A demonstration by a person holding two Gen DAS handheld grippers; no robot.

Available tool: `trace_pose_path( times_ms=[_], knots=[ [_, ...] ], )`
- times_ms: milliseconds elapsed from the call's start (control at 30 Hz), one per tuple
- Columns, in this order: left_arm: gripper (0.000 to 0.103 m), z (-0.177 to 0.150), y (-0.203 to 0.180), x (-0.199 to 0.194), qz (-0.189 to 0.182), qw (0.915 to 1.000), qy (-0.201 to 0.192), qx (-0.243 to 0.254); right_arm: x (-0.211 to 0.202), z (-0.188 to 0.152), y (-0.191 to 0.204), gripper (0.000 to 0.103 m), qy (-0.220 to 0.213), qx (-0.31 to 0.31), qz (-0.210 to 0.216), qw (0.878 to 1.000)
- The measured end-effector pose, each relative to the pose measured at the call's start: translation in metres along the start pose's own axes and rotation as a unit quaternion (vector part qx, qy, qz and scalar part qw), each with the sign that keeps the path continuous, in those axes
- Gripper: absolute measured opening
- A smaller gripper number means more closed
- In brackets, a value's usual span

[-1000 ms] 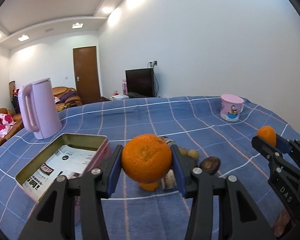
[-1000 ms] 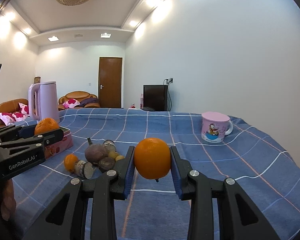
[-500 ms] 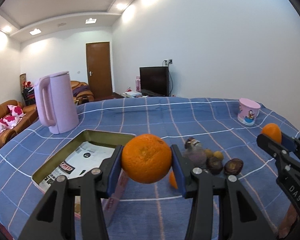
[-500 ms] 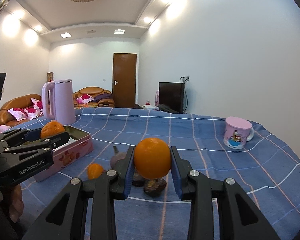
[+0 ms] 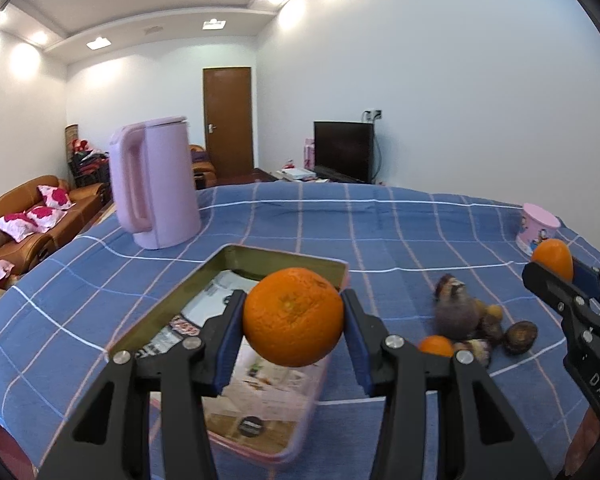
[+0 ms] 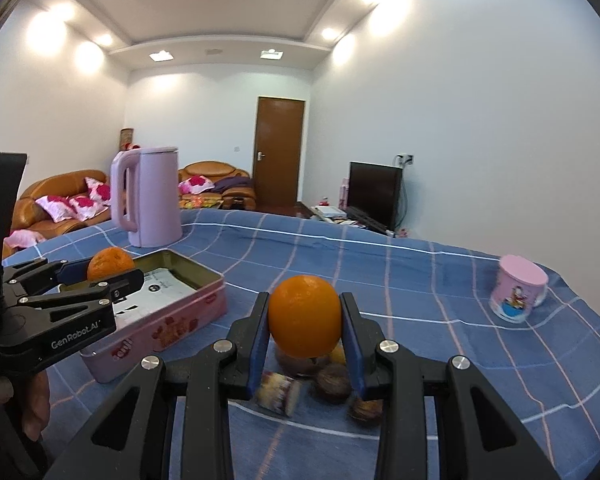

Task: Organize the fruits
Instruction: 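Carry both held oranges over the pink tin box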

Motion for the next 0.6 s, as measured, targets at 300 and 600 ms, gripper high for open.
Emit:
trace_pose_path(
  times_ms=[300,600],
  knots=[
    [0.049,0.000,0.042,0.018,0.033,0.9991,0.023,-0.015,0.036,0.016,0.050,0.035,0.017,-0.041,0.047,0.998],
    [0.049,-0.008,0.078,0.040,0.062,0.9963,0.056,-0.022,0.079,0.018,0.100,0.035,0.052,-0.062,0.100,0.992]
  ],
)
Point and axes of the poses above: each gripper's, at about its wrist camera, not at the fingertips, and x roughly the way its jaws point, y to its left, z to its top, the point moved 4 cm from there along x, roughly the way its jaws point, and after that the axes turned 4 degrees about x, right-handed, at the moved point
